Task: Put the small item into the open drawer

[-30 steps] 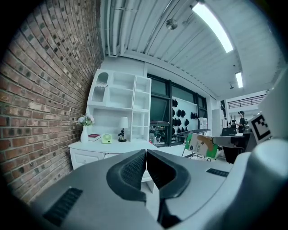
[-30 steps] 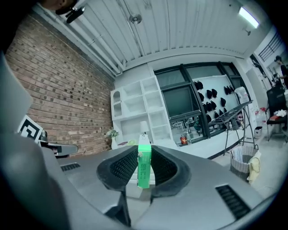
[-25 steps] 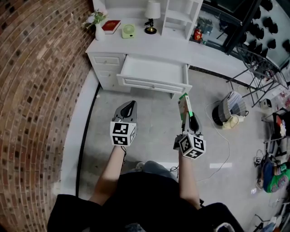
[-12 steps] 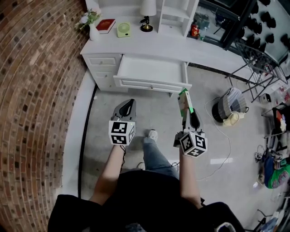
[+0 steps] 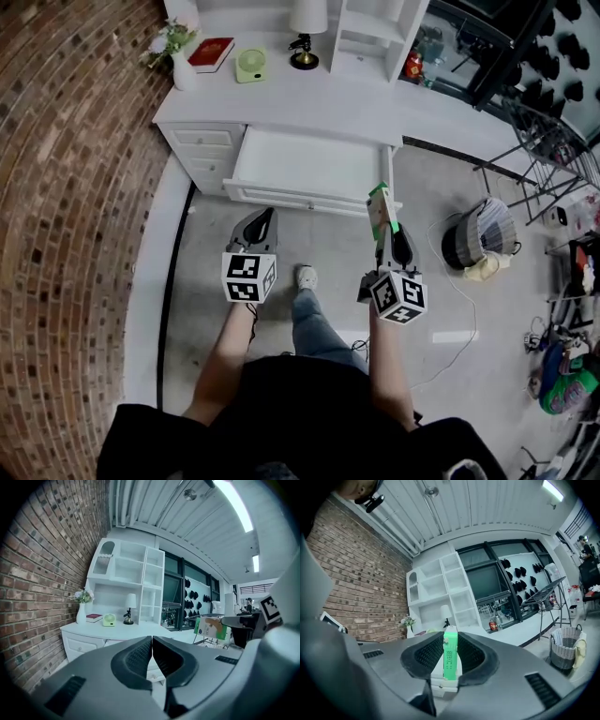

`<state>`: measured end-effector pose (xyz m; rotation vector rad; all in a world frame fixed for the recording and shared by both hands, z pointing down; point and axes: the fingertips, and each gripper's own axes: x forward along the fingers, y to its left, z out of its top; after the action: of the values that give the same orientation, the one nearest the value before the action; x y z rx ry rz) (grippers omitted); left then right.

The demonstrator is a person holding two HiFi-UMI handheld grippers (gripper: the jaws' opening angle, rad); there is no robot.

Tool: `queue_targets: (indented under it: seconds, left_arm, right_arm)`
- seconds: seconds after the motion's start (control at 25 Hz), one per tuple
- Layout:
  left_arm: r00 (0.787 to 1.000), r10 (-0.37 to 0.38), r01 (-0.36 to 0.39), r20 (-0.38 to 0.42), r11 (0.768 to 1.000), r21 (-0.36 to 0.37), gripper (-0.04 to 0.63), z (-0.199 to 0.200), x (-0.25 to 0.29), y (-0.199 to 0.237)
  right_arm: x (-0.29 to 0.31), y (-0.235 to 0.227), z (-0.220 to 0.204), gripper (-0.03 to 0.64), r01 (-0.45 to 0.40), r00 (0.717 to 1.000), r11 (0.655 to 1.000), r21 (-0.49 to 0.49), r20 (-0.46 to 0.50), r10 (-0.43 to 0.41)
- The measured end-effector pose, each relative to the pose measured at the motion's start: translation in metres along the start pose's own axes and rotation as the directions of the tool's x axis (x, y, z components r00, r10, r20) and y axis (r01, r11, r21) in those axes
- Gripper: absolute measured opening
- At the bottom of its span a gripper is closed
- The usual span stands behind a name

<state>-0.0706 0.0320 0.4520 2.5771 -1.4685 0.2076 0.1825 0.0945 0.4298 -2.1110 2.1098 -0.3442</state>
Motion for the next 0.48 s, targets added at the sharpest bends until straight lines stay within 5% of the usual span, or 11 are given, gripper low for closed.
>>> queue_targets:
  seconds: [0.48]
  left_arm:
    - [0.995, 0.089, -0.089, -0.048, 0.996, 0.001, 0.025, 0.032, 0.174, 0.074]
  right_arm:
    - [0.214, -0.033, 0.008, 0.089, -0.085, 0.993, 0.996, 0.0, -0.078, 0.085]
